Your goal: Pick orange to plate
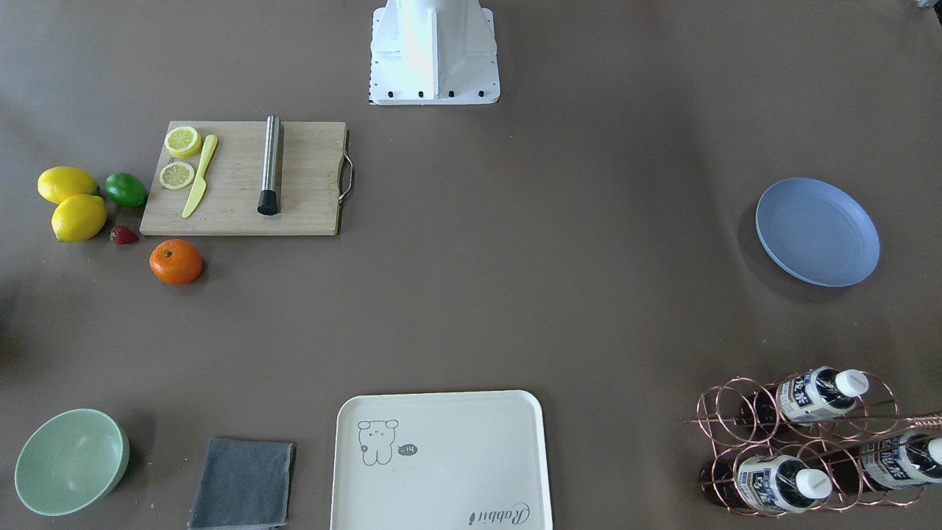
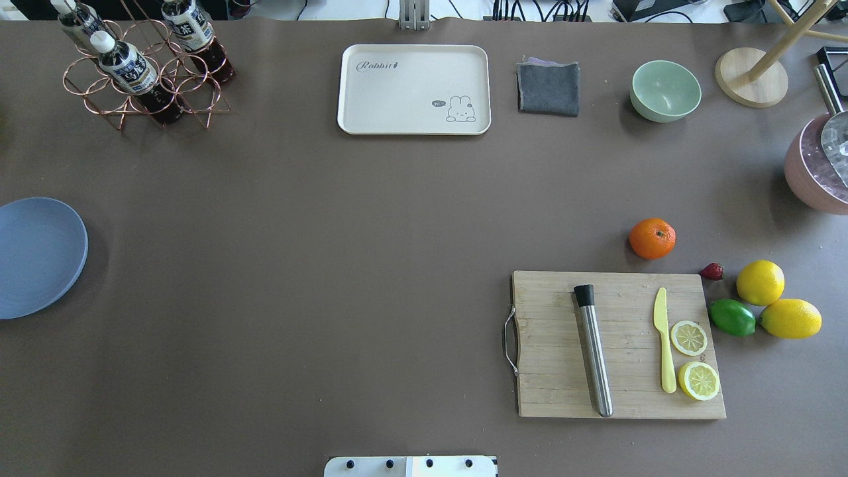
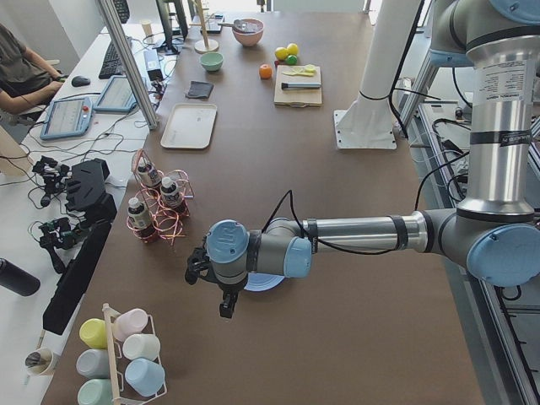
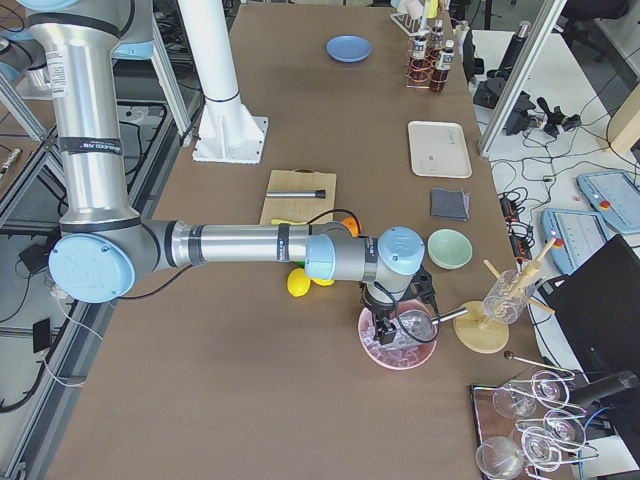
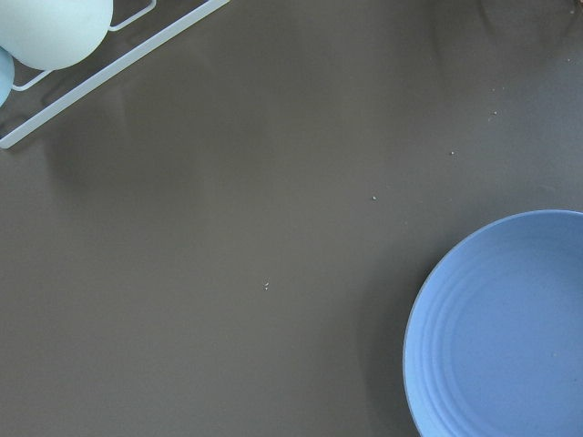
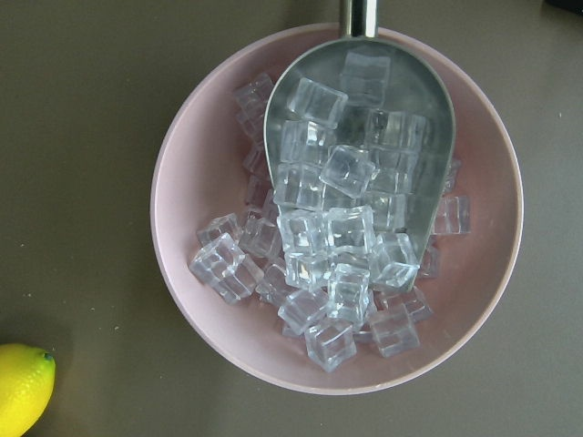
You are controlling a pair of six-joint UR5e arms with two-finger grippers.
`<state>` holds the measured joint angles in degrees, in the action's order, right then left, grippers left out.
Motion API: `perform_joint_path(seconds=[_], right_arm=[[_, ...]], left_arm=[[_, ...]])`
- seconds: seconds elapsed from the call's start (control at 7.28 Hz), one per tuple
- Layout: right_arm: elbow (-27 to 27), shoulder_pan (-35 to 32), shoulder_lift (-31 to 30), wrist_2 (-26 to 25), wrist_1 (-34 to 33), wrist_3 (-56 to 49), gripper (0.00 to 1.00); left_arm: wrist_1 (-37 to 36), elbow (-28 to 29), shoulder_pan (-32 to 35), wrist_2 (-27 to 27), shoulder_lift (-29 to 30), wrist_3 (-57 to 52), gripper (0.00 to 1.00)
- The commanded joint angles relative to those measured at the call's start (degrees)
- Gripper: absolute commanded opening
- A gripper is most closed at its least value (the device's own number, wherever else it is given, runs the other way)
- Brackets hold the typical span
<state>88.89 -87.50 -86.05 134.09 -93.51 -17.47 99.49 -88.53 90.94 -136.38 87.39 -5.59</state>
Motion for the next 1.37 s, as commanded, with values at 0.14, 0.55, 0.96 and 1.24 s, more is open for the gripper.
perform_joint_path(seconds=[0.14,0.55,0.96,1.24], right_arm=[[-0.12,0.13,-0.17,0.03,0.08,-0.02,1.00],[-0.12,0.22,-0.08,-0.05,0.17,-0.02,1.00],[0.14,1.27,0.18,-0.05,0.17,0.16,1.00],[0.67,2.77,1.41,0.38,0.17,5.21,1.00]], left_arm=[[0.09,-0.23,-0.06,-0.02,0.49,0.05,0.98],[0.18,-0.24,-0.15,-0.46,0.41,-0.04,0.98],[-0.08,-0.50,-2.85,-0.55,0.93,0.22,0.98],[2.53,-0.93,-6.11,-1.33,0.24,0.05,0.98]])
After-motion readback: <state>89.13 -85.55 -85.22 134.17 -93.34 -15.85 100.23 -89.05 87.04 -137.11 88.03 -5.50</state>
